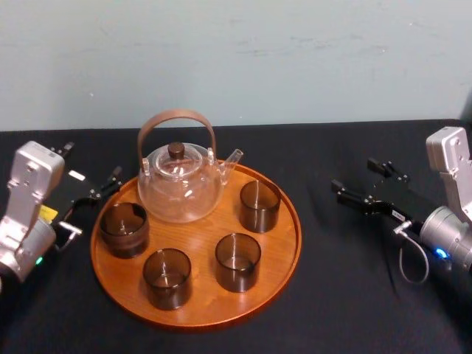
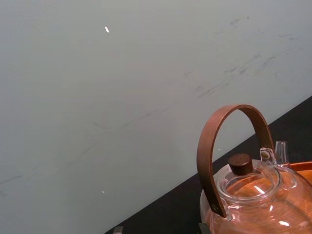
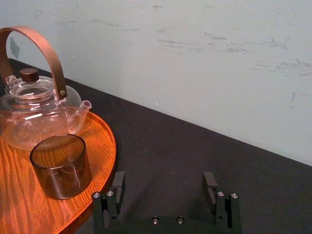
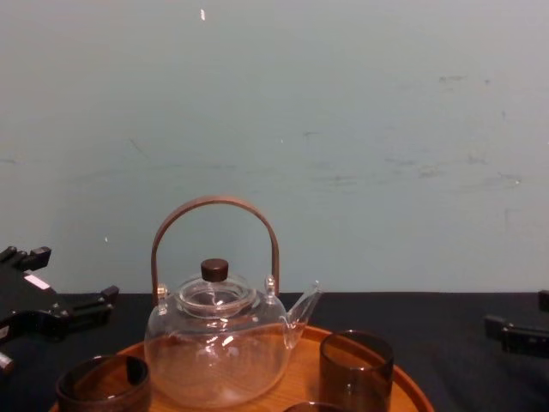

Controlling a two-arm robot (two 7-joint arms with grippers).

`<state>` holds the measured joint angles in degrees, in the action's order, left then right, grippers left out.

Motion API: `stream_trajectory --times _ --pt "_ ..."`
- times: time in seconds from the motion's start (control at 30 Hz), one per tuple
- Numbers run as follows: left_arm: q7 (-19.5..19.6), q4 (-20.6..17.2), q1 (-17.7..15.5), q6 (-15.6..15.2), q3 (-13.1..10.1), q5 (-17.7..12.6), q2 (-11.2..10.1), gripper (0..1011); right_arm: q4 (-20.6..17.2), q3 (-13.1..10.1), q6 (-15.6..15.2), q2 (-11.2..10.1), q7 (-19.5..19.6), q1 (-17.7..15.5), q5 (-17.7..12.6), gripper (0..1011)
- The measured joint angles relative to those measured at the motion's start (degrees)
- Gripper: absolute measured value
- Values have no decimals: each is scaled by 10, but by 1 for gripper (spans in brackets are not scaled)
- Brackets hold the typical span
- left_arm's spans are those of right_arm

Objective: Pick up the glass from the table and place it on the tray.

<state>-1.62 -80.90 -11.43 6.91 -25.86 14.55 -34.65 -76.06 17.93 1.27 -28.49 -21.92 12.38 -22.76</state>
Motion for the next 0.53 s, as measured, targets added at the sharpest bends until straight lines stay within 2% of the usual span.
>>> stream_trajectory --times 0.53 --pt "0 0 0 0 0 0 0 1002 0 1 0 -1 -1 0 -1 1002"
